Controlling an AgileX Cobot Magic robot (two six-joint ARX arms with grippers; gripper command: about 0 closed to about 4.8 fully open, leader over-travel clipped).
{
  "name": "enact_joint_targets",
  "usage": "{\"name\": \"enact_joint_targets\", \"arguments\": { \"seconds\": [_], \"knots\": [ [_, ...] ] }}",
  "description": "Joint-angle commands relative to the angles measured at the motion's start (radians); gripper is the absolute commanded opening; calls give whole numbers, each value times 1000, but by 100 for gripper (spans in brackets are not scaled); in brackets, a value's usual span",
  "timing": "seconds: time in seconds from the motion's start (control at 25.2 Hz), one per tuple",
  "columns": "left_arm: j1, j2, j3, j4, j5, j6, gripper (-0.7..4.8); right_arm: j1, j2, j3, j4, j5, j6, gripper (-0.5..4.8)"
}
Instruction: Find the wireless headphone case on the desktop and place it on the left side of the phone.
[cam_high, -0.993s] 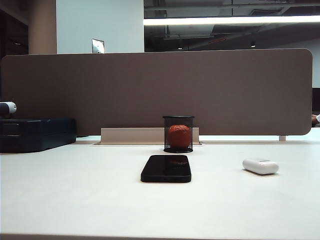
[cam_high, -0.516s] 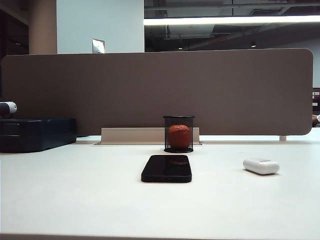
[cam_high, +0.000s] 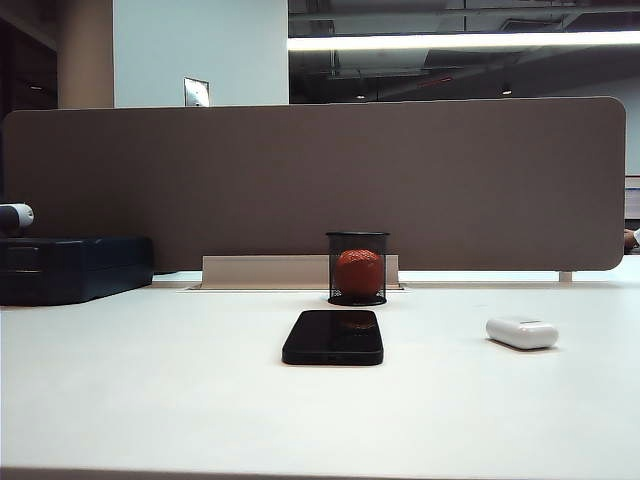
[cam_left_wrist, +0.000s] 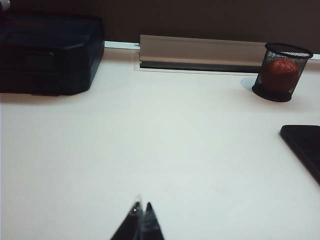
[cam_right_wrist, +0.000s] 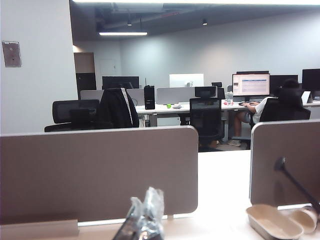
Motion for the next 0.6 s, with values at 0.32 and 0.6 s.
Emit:
{"name": "enact_joint_targets", "arguments": {
  "seconds": [0.32, 0.6],
  "knots": [
    [-1, 1, 3, 95, 0, 4, -5, 1, 272, 395, -208, -2, -6, -8],
    [-1, 1, 3, 129, 64, 4, -5, 1, 461, 692, -377, -102, -6, -8]
  ]
}}
